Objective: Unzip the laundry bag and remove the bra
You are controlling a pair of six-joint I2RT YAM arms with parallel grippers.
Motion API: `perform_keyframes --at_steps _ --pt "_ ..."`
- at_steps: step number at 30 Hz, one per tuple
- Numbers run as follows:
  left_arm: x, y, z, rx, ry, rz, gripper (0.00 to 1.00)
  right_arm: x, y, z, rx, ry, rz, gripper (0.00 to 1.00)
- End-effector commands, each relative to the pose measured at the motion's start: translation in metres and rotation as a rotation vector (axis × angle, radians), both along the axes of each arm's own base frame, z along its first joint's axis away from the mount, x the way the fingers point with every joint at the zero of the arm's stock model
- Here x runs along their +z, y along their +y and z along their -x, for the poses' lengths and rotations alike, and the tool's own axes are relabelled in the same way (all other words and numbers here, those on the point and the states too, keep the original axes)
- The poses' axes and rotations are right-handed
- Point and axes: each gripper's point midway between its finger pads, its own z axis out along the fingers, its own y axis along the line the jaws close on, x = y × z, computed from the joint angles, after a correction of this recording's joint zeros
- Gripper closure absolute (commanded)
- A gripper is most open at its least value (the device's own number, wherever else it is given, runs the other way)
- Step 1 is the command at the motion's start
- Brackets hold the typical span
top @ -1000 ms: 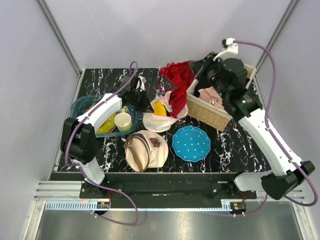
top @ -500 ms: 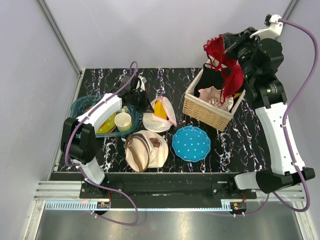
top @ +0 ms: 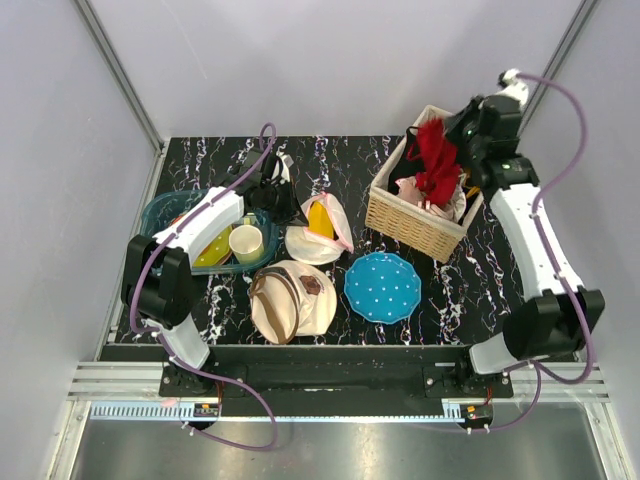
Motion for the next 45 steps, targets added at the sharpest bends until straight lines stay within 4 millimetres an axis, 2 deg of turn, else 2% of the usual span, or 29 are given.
perform_keyframes --at_steps 1,4,5,7,9,10,12,13,14,15,16,19,21,23,24,25,26,27,29,30,31,34,35,39,44,45 --pt "0.021 -0.004 0.003 -0.024 -0.065 0.043 1.00 -0.106 -0.019 -0.017 -0.081 0.213 0.025 1.00" --pt "0.019 -0.003 0.005 -0.025 -0.061 0.041 1.00 -0.160 -0.027 -0.021 -0.079 0.347 0.011 1.00" --pt "0.020 -0.003 0.005 -0.027 -0.066 0.043 1.00 -0.169 -0.025 -0.021 -0.057 0.382 -0.006 1.00" --pt "0.020 -0.003 0.006 -0.030 -0.064 0.042 1.00 -0.174 -0.024 -0.018 -0.042 0.422 -0.017 1.00" --pt "0.022 -0.003 0.005 -0.033 -0.071 0.042 1.00 -0.162 -0.019 -0.015 -0.023 0.397 -0.036 0.94" --pt "0.022 -0.003 0.005 -0.034 -0.072 0.044 1.00 -0.146 -0.017 -0.011 -0.012 0.364 -0.046 0.75" --pt "0.024 -0.004 0.005 -0.035 -0.073 0.048 1.00 -0.123 -0.016 -0.005 -0.002 0.314 -0.052 0.58" --pt "0.024 -0.004 0.004 -0.034 -0.071 0.049 1.00 -0.099 -0.015 0.003 0.001 0.262 -0.054 0.45" --pt "0.025 -0.005 0.005 -0.034 -0.070 0.053 1.00 -0.087 -0.016 0.008 0.001 0.235 -0.054 0.40" --pt "0.026 -0.005 0.004 -0.033 -0.072 0.055 1.00 -0.076 -0.015 0.013 0.005 0.209 -0.055 0.37" --pt "0.028 -0.006 0.004 -0.032 -0.072 0.058 1.00 -0.054 -0.017 0.024 0.004 0.159 -0.054 0.36" --pt "0.032 -0.007 0.002 -0.032 -0.082 0.063 1.00 -0.020 -0.017 0.046 0.010 0.077 -0.049 0.30" --pt "0.035 -0.009 0.002 -0.034 -0.089 0.068 1.00 -0.013 -0.010 0.056 0.049 0.064 -0.077 0.27" --pt "0.038 -0.009 0.001 -0.040 -0.101 0.067 1.00 -0.008 0.009 0.067 0.135 0.050 -0.113 0.27" --pt "0.038 -0.008 0.001 -0.041 -0.100 0.063 1.00 -0.017 0.036 0.074 0.203 0.072 -0.129 0.28" --pt "0.037 -0.008 0.001 -0.044 -0.102 0.059 1.00 -0.014 0.049 0.083 0.227 0.055 -0.122 0.31" --pt "0.036 -0.007 0.002 -0.045 -0.100 0.052 1.00 -0.015 0.072 0.089 0.280 0.048 -0.114 0.35" --pt "0.035 -0.007 0.002 -0.047 -0.099 0.052 1.00 -0.028 0.114 0.106 0.392 0.071 -0.098 0.40" --pt "0.031 -0.008 0.005 -0.061 -0.087 0.052 1.00 -0.048 0.161 0.118 0.514 0.111 -0.098 0.49" --pt "0.030 -0.009 0.005 -0.064 -0.083 0.053 1.00 -0.065 0.179 0.123 0.556 0.154 -0.096 0.52" --pt "0.028 -0.008 0.006 -0.063 -0.078 0.052 1.00 -0.089 0.213 0.134 0.633 0.217 -0.086 0.59" --pt "0.028 -0.006 0.007 -0.066 -0.085 0.044 1.00 -0.128 0.256 0.149 0.729 0.307 -0.100 0.64" --pt "0.028 -0.006 0.007 -0.069 -0.087 0.042 1.00 -0.133 0.264 0.149 0.742 0.300 -0.103 0.65" --pt "0.030 -0.006 0.007 -0.075 -0.086 0.039 1.00 -0.179 0.282 0.143 0.747 0.390 -0.074 0.69" --pt "0.029 -0.006 0.009 -0.076 -0.078 0.041 1.00 -0.211 0.287 0.126 0.697 0.469 -0.033 0.71" --pt "0.029 -0.007 0.010 -0.077 -0.077 0.042 1.00 -0.226 0.287 0.122 0.677 0.503 -0.020 0.71"
